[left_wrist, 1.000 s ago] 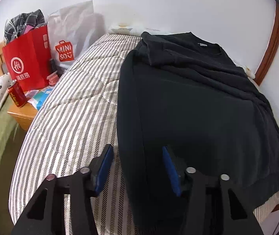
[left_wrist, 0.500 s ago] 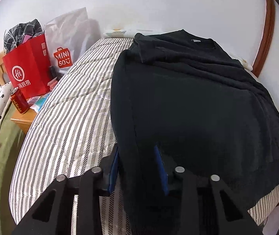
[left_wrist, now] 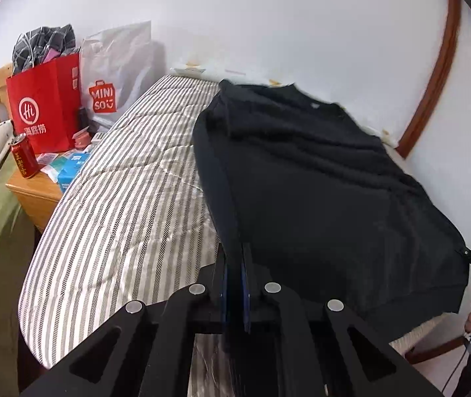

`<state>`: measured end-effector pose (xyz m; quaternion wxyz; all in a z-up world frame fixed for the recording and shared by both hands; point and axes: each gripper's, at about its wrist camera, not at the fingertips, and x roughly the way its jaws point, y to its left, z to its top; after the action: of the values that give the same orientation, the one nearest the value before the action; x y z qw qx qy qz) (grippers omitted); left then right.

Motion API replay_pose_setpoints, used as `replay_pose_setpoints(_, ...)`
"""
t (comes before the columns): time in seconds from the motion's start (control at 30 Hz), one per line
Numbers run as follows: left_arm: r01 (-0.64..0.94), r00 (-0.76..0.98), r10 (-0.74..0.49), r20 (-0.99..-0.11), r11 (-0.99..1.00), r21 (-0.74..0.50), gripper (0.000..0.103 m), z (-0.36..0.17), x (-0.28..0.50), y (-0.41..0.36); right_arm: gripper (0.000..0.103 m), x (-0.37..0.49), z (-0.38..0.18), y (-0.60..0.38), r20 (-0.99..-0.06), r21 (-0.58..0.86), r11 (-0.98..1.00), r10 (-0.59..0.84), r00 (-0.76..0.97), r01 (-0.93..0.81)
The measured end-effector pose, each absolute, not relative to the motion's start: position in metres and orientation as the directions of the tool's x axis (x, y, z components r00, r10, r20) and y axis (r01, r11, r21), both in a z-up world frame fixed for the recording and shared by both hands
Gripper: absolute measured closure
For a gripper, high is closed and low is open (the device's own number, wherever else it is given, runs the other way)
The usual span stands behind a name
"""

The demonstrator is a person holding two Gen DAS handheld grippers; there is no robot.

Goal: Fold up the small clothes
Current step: 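Grasp the ribbed hem with the right tool beside the left tool, then lift the hem with both tools and fold it toward the collar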

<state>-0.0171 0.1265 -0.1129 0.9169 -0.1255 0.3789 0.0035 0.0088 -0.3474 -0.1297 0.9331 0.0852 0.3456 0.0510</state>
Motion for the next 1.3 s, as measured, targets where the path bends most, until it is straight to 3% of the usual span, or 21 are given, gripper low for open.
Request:
replay_pose_setpoints(0.57,-0.108,0.827,-0.038,-0.561,0.969,-0.224,0.096,-0.047,0.03,0.132,0.093,0.072,-0.073,-0.354,-0.539,0.268,0.962,0.192,0.82,-0.049)
replay_pose_setpoints(1.0,-0.153,0.815,0.048,-0.577,0.979,-0.136,0.096,-0.043,0.097,0.121,0.093,0.146,-0.058,-0.34,-0.548,0.247,0.968,0.183,0.816,-0.051)
replay_pose_setpoints(1.3,-0.175,0.803,0.054,-0.594,0.973,-0.149,0.096,-0.049,0.129,0.125,0.093,0.18,-0.063,-0.339,-0.564,0.26,0.964,0.19,0.804,-0.045)
